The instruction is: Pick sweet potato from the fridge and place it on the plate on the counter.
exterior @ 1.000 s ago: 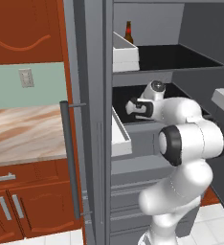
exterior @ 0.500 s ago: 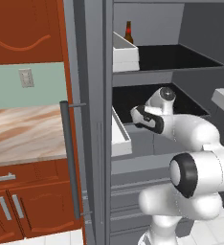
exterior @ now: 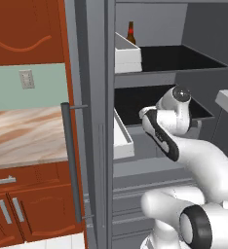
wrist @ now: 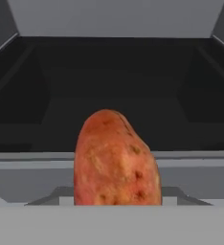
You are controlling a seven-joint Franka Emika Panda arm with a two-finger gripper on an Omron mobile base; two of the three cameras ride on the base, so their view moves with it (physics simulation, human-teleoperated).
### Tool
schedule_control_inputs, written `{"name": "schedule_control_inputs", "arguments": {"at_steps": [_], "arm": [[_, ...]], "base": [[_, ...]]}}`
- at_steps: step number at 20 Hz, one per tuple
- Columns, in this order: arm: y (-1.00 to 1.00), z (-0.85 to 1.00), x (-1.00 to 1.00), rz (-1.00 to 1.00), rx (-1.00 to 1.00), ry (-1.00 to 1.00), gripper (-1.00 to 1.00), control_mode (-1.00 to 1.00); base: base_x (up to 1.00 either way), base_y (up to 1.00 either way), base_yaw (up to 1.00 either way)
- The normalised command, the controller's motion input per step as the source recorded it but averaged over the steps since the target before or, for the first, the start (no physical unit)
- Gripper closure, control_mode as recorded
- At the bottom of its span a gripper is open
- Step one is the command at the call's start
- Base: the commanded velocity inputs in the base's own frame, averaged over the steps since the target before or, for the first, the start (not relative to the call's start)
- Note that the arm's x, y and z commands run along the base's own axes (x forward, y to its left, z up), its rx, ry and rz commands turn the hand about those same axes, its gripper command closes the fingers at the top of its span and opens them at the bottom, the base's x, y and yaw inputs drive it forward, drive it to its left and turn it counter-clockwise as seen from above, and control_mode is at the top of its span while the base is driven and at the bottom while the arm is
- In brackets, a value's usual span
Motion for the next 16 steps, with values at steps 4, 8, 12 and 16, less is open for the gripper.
{"name": "schedule_control_inputs", "arguments": {"at_steps": [4,8,12,16], "arm": [[-0.13,0.38,-0.96,0.00,0.00,0.00,1.00,-1.00],[-0.01,0.26,-0.82,0.00,0.00,0.01,1.00,-1.00],[0.00,0.34,-0.75,-0.02,0.00,0.07,1.00,-1.00],[0.00,0.22,-0.75,-0.01,0.00,0.12,1.00,-1.00]], "base": [[0.00,0.00,0.00],[0.00,0.00,0.00],[0.00,0.00,0.00],[0.00,0.00,0.00]]}}
